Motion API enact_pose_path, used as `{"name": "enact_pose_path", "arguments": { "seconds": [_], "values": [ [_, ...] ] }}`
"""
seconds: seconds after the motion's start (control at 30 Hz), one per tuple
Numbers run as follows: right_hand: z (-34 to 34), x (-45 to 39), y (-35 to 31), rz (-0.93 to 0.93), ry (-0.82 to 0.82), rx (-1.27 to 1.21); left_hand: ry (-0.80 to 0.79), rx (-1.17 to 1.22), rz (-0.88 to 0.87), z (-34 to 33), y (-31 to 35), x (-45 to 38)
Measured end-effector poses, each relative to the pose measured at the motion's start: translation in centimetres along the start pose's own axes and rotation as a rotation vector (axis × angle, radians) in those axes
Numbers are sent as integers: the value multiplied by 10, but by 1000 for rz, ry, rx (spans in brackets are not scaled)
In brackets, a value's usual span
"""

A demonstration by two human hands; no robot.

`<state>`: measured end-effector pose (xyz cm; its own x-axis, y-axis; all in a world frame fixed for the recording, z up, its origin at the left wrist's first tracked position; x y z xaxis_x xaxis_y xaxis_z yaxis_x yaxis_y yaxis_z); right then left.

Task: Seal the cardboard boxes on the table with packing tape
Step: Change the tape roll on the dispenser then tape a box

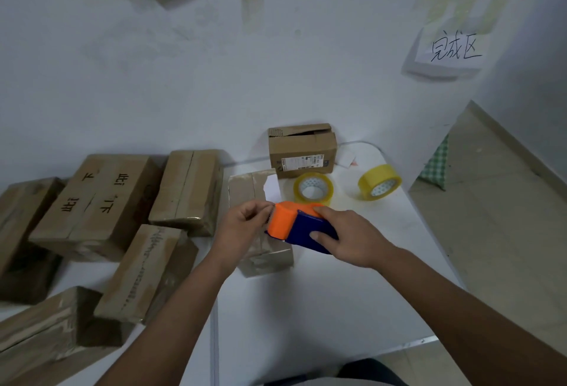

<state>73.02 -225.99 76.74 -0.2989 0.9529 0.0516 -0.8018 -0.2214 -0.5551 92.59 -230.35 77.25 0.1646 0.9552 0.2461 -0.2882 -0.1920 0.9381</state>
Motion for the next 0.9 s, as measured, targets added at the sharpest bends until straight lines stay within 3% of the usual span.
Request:
{"name": "enact_pose_path", "arguments": {
  "seconds": [0.27,0.4,0.53,0.77,0.9],
  "values": [
    [0,-18,-16,-145,-142,-151,66,143,236,13,-32,10],
    [-4,-26,-21,-144,-146,-9,42,203,303,14,-44,15],
    [-5,-27,-21,-127,-154,40,61,292,324,18,-51,16],
    [0,-14,13,-176,-245,147,323,347,341,97,-96,23],
    [2,-15,19,-223,-232,179,307,289,338,90,-106,32]
  ]
}}
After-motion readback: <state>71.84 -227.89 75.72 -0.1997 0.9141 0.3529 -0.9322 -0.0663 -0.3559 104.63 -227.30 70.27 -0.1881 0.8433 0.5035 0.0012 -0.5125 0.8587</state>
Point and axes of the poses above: each hand's wrist, its own x-axis away from the middle knuckle, its own z-axis out of the back of the hand, y = z × x, the point moved 7 cm from there along -x, towards the middle knuckle, and after that the axes turned 4 degrees about z, right-handed, at the moved point
